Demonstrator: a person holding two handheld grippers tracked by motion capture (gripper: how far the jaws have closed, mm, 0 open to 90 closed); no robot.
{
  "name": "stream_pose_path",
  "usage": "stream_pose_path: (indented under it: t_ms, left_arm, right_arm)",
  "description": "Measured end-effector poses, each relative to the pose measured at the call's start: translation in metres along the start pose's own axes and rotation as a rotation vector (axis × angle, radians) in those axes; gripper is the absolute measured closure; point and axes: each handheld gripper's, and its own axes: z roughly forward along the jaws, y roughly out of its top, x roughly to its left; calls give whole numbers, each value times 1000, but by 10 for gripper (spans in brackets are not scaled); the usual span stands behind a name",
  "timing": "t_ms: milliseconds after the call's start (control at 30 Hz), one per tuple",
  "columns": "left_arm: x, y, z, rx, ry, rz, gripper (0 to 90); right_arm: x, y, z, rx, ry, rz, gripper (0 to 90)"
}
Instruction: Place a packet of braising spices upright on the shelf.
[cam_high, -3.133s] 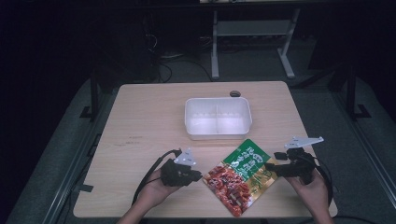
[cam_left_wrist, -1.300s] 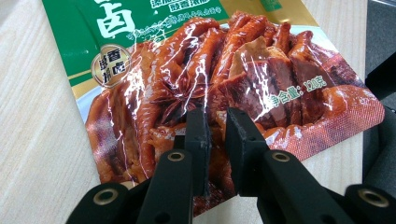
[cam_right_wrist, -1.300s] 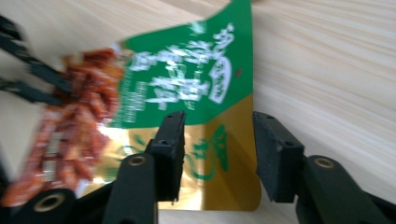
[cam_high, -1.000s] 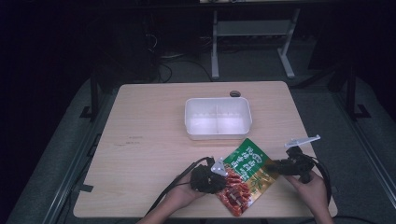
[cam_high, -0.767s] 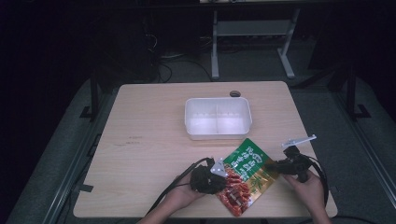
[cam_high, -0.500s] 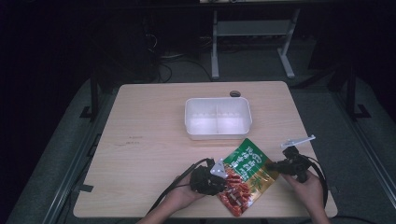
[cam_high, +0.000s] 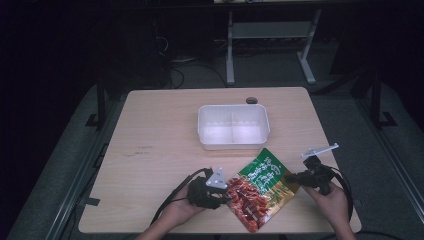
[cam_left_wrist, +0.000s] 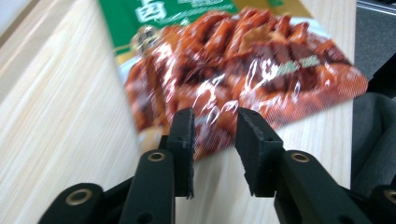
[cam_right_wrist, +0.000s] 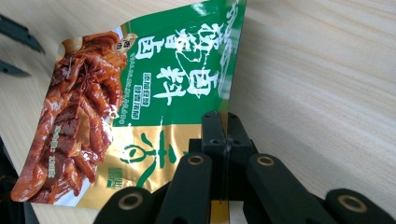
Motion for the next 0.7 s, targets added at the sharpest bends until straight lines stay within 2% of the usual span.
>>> stream_pose_path:
  t_ms: [200, 500, 700]
  left_arm:
    - [11, -23, -19, -13, 36, -61, 604]
    - [22, -51, -41, -3, 88, -108, 538]
    - [29, -69, -50, -24, 95, -149, 506]
  right_arm:
    - [6, 8, -7, 3, -5, -25, 896]
    - [15, 19, -21, 7, 20, -54, 896]
    - [24, 30, -32, 3, 38, -80, 896]
